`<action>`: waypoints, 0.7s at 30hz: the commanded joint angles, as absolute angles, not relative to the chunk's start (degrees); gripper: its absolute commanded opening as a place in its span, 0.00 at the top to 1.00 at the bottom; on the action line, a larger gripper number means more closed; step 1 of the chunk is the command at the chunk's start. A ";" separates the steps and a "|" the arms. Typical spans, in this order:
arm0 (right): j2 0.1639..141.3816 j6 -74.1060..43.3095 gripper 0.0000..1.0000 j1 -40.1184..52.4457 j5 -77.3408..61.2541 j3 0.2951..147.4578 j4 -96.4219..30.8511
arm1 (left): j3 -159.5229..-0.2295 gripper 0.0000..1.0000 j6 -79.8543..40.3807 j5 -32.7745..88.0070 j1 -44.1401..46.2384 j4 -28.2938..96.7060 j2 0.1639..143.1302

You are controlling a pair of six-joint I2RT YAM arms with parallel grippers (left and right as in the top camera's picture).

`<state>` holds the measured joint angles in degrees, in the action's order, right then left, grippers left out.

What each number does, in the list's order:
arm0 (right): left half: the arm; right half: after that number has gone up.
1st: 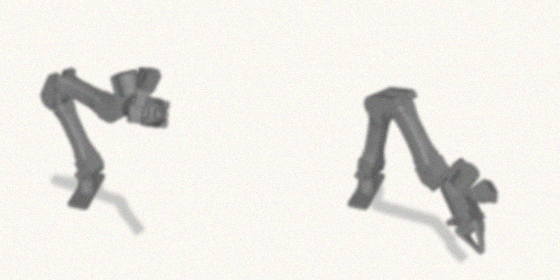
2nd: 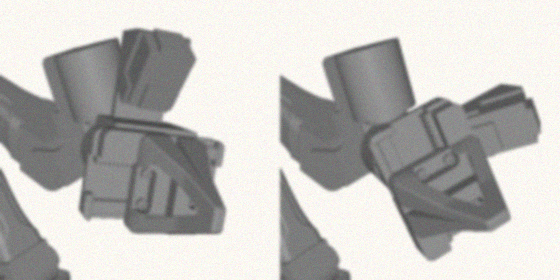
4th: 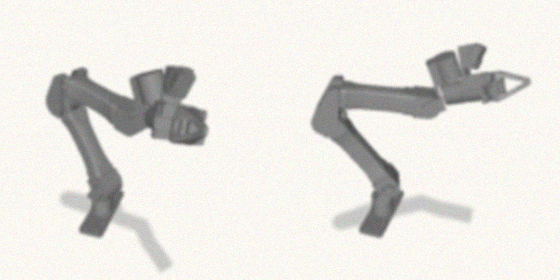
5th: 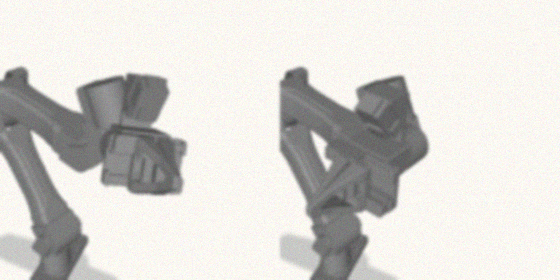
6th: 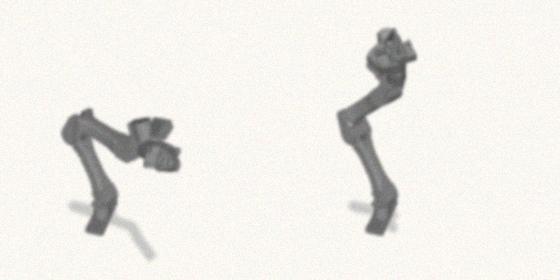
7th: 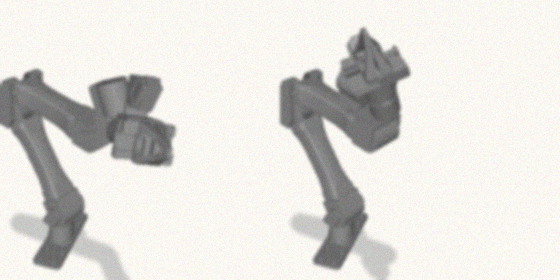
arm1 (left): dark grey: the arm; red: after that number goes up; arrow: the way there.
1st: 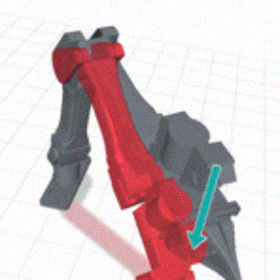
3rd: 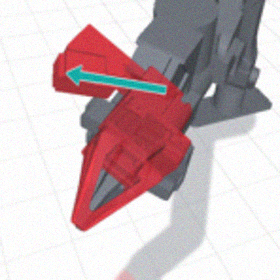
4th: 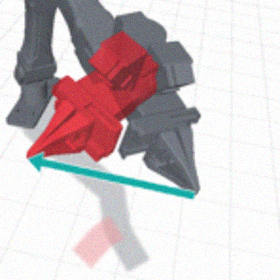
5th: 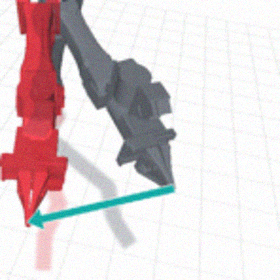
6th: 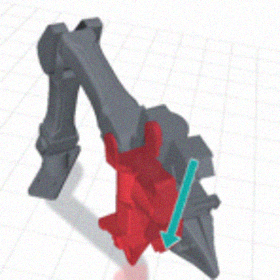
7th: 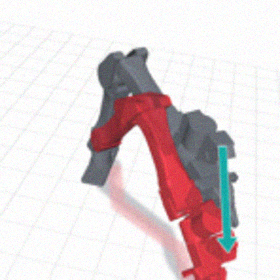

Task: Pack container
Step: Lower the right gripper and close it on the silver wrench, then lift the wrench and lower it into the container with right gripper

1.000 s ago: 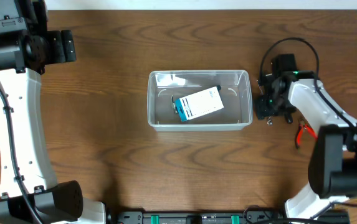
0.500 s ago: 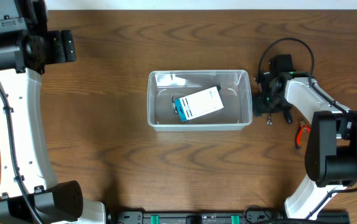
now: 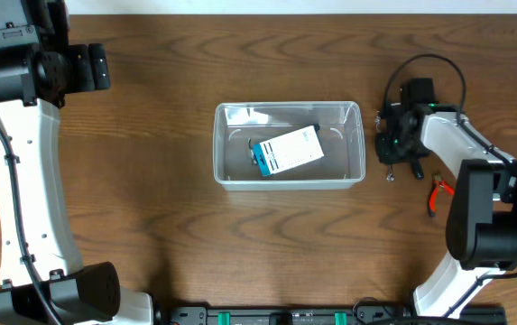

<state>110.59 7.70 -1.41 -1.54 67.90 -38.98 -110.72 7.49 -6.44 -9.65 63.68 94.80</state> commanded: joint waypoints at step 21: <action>110.76 7.38 0.99 -3.33 -0.51 79.83 -48.80 | -111.33 0.02 7.18 -6.70 -9.91 63.77 94.35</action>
